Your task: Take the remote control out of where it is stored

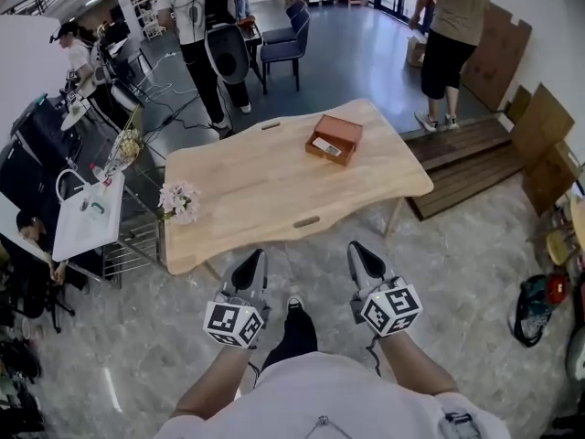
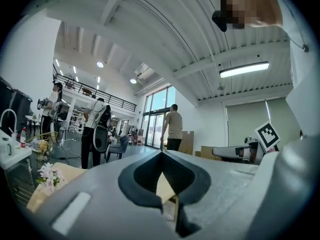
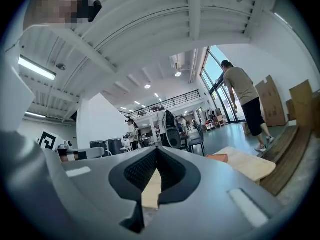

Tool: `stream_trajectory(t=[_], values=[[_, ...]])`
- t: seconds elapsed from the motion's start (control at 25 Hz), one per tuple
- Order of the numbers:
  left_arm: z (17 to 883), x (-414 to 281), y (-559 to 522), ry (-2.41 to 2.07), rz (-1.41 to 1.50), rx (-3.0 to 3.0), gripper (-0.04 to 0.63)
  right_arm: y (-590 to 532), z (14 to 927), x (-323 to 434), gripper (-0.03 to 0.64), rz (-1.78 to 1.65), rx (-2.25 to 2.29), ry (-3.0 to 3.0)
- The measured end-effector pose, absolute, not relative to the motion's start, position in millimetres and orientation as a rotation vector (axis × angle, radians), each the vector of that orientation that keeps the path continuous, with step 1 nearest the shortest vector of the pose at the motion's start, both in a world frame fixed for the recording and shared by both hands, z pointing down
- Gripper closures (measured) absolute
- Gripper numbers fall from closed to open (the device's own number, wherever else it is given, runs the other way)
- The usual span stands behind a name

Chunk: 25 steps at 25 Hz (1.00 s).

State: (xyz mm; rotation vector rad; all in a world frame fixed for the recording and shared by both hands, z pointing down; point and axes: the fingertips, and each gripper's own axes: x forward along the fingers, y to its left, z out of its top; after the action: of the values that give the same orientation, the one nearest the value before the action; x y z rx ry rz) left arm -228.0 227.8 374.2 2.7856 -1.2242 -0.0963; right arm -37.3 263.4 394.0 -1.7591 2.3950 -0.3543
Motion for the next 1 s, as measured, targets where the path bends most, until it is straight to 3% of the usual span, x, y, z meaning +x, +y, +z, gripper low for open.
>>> stream_trajectory(t=[1.0], values=[[356, -197, -72, -0.998, -0.154, 2.858, 0.595, 1, 368, -35, 0.589, -0.294, -1.894, 2.328]])
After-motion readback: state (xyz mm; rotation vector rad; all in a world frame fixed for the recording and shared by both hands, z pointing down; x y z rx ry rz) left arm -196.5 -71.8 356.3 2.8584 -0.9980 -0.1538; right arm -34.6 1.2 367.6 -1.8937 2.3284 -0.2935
